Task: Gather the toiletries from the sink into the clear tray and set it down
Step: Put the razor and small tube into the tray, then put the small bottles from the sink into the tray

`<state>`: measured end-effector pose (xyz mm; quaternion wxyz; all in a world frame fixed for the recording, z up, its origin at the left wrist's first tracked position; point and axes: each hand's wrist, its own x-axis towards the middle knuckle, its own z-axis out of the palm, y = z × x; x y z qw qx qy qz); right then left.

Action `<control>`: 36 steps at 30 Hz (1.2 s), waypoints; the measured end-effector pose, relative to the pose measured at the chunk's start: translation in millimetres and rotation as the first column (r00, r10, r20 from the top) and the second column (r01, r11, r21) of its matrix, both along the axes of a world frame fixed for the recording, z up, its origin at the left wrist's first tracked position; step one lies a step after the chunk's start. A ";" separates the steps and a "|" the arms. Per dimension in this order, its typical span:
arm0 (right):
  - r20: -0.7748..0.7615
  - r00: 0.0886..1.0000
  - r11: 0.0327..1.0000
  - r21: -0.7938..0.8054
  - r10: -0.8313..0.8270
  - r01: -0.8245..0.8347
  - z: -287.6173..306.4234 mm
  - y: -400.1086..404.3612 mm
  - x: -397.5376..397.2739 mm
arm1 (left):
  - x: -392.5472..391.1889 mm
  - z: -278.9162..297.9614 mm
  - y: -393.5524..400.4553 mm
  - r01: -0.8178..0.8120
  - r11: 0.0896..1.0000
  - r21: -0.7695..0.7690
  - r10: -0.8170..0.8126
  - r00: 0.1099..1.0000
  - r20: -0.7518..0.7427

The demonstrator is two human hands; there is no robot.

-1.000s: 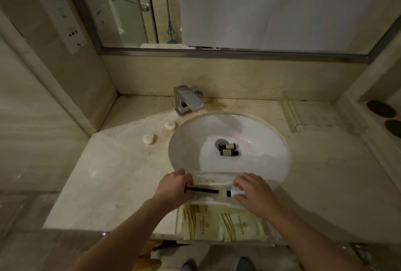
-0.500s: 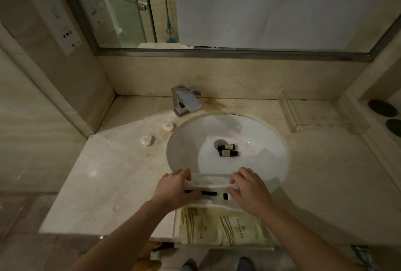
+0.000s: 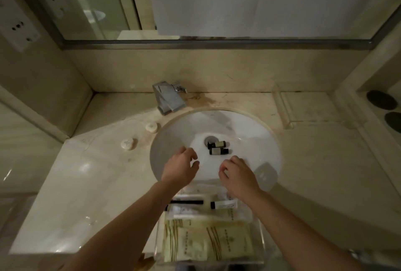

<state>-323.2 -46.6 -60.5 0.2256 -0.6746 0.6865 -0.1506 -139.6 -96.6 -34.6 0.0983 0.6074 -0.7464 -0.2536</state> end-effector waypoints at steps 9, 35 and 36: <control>-0.042 0.995 0.948 0.309 0.090 -0.073 -38.6 -52.5 -33.5 | -51.4 -47.9 -64.1 -0.062 0.958 0.280 0.041 0.996 0.079; -0.200 0.970 0.976 0.193 0.140 -0.102 -143.4 -119.5 -47.1 | -124.9 -152.4 -133.4 -0.016 0.964 0.266 -0.063 0.955 0.288; -0.185 0.973 0.972 0.217 0.138 -0.096 -143.3 -118.0 -45.8 | -123.3 -149.3 -133.2 -0.063 0.961 0.270 -0.011 0.964 0.266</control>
